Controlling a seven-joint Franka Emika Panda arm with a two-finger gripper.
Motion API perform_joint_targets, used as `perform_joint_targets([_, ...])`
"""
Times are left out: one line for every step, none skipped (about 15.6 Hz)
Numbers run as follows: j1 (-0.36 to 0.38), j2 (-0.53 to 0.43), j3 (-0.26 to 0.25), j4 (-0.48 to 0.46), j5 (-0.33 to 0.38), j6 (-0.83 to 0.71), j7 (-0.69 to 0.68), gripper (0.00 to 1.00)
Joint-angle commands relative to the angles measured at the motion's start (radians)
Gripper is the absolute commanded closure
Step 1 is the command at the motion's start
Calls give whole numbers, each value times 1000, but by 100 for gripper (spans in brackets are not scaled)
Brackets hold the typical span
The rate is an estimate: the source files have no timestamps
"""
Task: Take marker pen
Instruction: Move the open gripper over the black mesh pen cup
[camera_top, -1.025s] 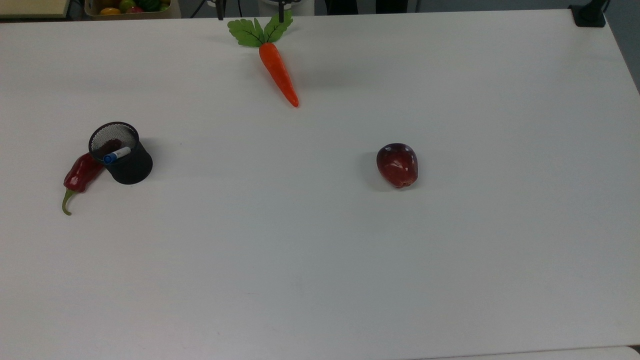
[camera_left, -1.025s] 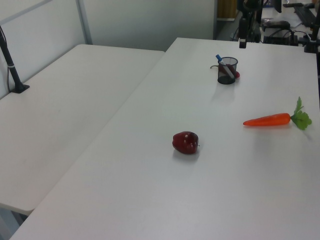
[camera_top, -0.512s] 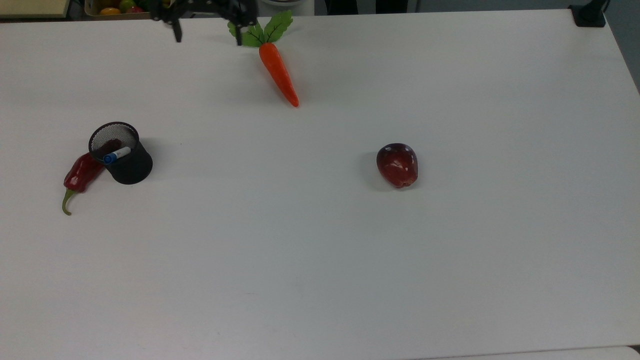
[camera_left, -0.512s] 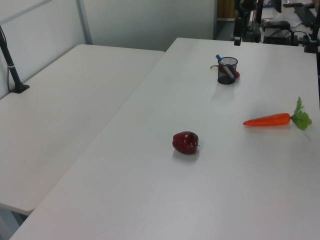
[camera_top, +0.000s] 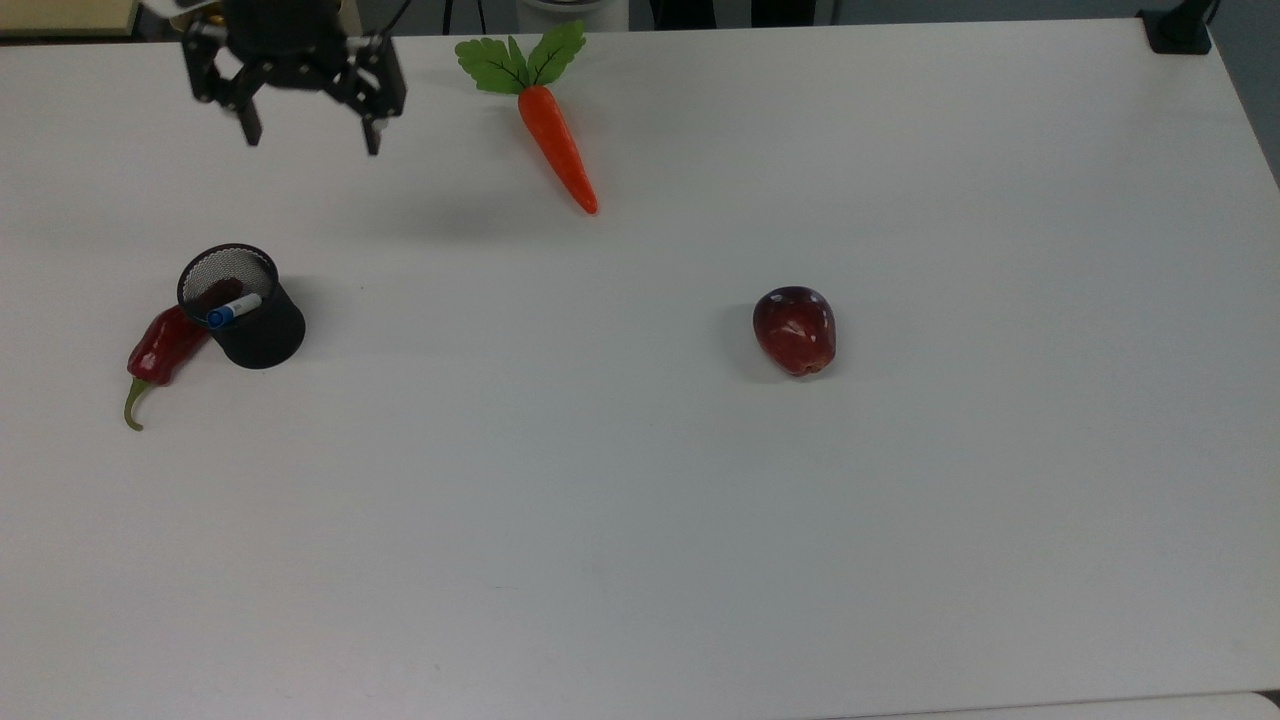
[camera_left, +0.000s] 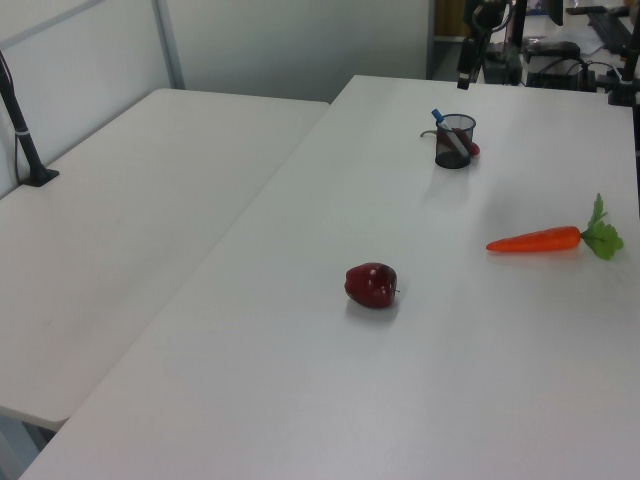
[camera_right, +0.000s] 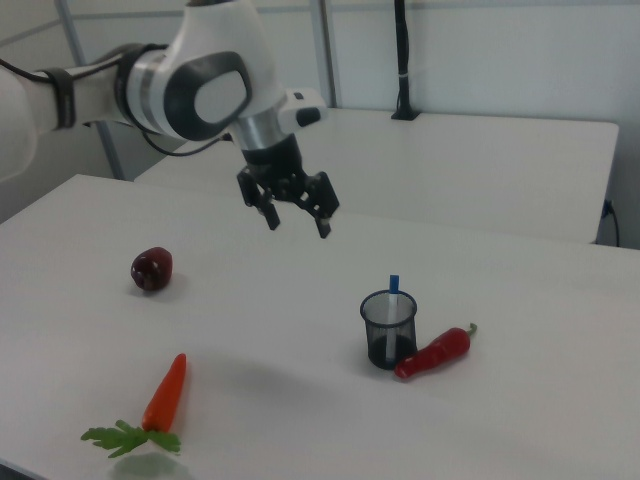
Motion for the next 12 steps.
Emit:
perform_joint_targets([-51,67,-6,7,21,107,-74,0])
perform_joint_targets([-60,84,-6,7,21,141,-86,0])
perform_joint_targets([-71,103,-6,7,21,176,-94,0])
perform_joint_targets([-80,119,-6,7,19,211,-97,1])
perform_joint_targets([-88,135,-6,7,17,247,-105,3])
perform_joint_targets([-95,147,-6,7,17,279,-114,5])
perform_joint_targets([-99,161,-6,7,17,309,-116,10])
perform_joint_targets([-105,175,-6,7,17,345,-116,13])
perform_joint_targets([-109,196,-6,4,17,400,-116,20])
perform_joint_targets([-109,207,-6,5,17,420,-117,25])
perform_joint_targets([-109,222,-6,5,16,438,-117,29])
perform_joint_targets([-109,229,-6,5,8,455,-119,31])
